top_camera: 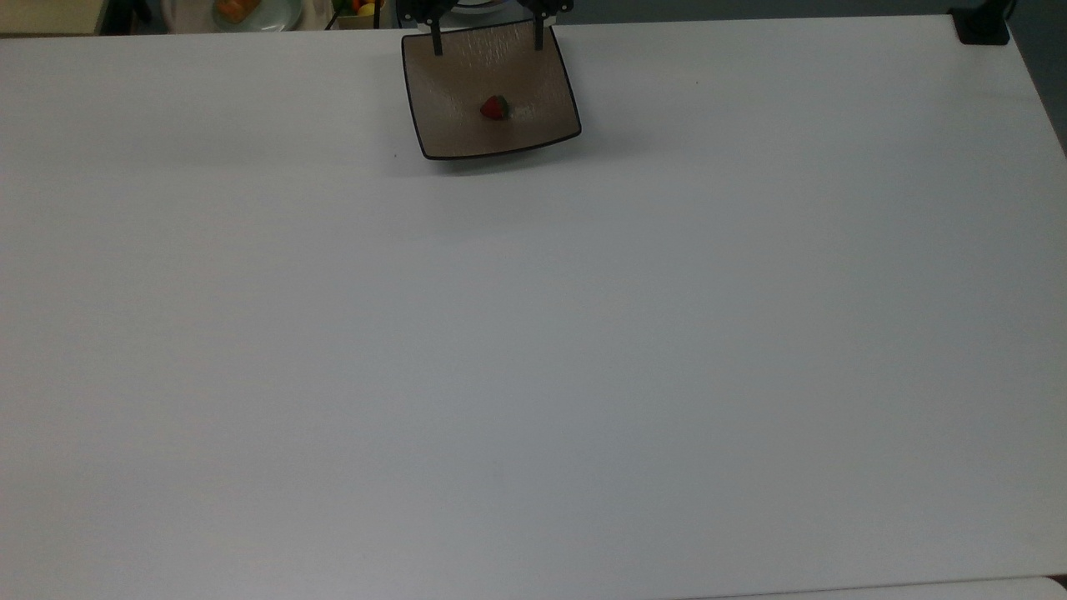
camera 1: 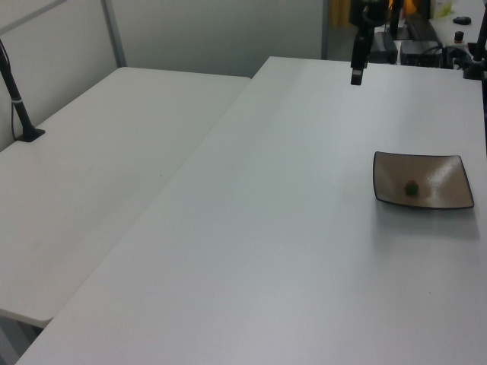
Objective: Strawberries on a ceramic plate
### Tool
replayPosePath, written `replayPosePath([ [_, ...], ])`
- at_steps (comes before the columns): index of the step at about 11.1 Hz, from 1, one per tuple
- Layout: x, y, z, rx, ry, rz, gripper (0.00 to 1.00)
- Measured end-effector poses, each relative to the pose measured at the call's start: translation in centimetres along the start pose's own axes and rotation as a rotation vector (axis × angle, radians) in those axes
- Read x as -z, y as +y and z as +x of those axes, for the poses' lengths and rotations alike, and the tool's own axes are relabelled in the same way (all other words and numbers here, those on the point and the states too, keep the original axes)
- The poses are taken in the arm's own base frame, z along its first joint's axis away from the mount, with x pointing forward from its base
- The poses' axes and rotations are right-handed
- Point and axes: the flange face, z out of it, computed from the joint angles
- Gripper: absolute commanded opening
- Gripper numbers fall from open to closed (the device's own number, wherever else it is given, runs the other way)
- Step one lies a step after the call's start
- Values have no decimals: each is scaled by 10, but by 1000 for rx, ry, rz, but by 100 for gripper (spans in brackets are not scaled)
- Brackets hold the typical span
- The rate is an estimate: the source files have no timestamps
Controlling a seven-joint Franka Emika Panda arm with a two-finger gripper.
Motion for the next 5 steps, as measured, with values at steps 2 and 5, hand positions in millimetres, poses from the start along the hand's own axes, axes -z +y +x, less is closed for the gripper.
replayPosePath([
  [2,1,2,5,-3,34,1,100],
  [5,0,0,6,0,40,1,100],
])
